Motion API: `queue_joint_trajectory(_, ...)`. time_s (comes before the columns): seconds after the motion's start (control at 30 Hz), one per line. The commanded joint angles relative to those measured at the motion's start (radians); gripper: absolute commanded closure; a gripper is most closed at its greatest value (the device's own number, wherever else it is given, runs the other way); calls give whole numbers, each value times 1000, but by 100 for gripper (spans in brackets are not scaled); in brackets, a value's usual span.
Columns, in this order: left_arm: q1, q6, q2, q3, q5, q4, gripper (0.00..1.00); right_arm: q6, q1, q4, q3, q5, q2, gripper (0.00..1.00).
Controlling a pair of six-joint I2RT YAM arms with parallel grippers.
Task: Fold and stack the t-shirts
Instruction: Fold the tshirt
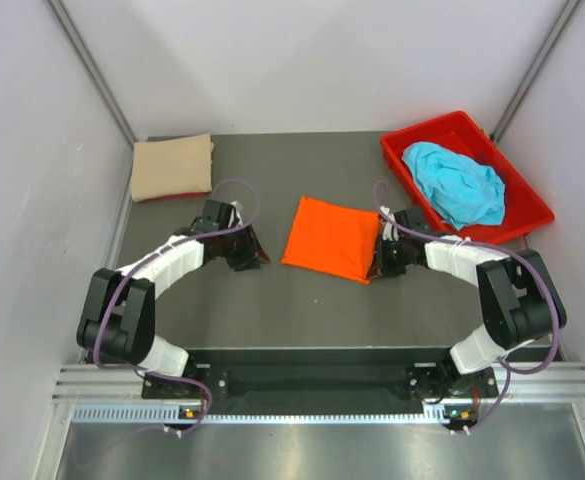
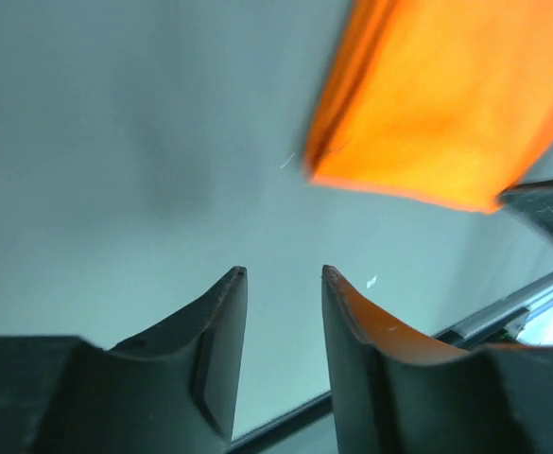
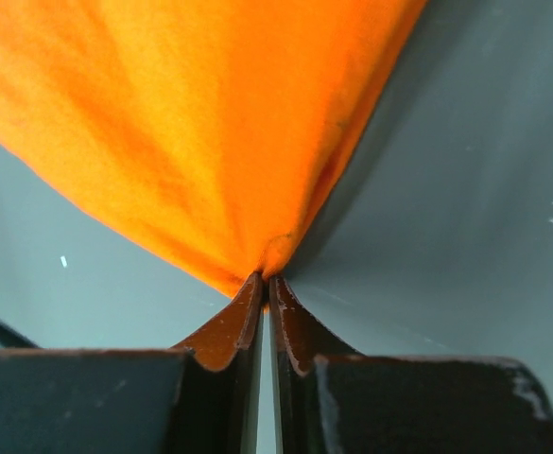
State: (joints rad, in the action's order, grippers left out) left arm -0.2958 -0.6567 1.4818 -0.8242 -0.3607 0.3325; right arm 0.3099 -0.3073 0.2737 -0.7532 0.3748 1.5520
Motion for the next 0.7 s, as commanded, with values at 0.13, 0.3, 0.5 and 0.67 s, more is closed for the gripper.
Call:
queue_joint_trajectory(0.13,35,143,194,-392,-79,-12,53,-2,28,71,3,-155,-4,97)
queue_joint_trajectory(0.3,37,134,337,-513,-177,-103,50,-3,92,104,-11,-209,-9,97)
queue_joint_trajectory(0.5,32,132,451,-541,-245,-208,47,-11,157,128,-49,-221,-9,97)
queue_joint_trajectory(0.67,15,131,551,-578,-250,-231,44,-18,166,140,-90,-212,23,93)
